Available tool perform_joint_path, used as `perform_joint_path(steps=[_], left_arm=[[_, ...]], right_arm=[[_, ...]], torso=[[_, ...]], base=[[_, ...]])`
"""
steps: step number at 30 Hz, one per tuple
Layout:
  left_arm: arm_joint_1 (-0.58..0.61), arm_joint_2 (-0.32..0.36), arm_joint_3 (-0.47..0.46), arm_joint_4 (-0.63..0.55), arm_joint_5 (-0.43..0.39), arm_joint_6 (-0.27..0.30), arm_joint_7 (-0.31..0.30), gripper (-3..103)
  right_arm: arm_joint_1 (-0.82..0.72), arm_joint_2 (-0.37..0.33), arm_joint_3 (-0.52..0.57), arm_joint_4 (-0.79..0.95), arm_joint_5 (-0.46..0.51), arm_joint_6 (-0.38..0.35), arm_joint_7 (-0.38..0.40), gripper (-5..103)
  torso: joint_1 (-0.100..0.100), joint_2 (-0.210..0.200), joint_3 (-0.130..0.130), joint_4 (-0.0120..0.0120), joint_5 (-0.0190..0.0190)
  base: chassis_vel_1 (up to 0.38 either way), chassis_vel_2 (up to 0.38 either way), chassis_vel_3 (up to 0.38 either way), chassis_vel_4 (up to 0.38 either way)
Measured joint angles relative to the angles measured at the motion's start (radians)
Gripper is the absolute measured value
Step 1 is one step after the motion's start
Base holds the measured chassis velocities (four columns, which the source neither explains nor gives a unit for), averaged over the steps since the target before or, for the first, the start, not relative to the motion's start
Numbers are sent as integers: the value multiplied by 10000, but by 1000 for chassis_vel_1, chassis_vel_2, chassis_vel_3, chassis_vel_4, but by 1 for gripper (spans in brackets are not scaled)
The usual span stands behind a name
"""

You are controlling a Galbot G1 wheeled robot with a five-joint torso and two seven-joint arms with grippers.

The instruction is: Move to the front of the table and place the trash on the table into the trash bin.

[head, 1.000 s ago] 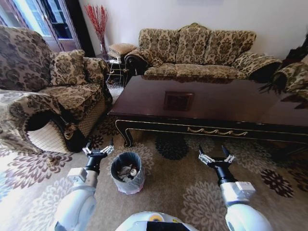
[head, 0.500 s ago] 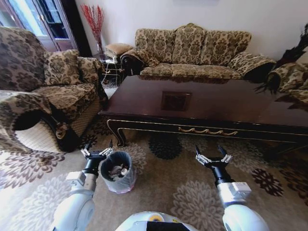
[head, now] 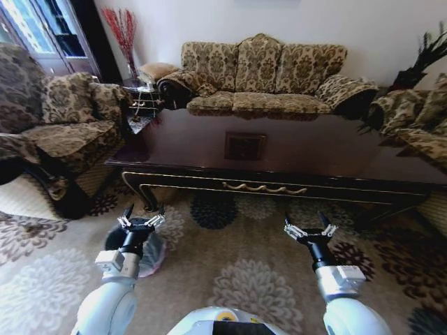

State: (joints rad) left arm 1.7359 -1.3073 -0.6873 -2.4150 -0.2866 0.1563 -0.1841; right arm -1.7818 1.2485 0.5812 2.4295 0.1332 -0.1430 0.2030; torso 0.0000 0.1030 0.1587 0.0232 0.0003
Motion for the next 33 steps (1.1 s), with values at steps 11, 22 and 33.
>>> perform_joint_path(steps=[11,22,33], left_arm=[[-4,-8,82,-3,260,122,259,100],[17,10,45,187,104,-252,617,100],[90,173,-96,-550,-1531,56,376,100]], right_arm=[[-75,299,140,-292,-610,758,141,100],[-101,459,283,-233,-464,608,199,100],[-124,1143,280,482,581,-536,238,100]], torso=[[0,1,1,2,8],[0,1,0,-4,-2],[0,1,0,0,-4]], base=[[-285,-263,280,259],[1,-2,-54,-49],[0,0,0,0]])
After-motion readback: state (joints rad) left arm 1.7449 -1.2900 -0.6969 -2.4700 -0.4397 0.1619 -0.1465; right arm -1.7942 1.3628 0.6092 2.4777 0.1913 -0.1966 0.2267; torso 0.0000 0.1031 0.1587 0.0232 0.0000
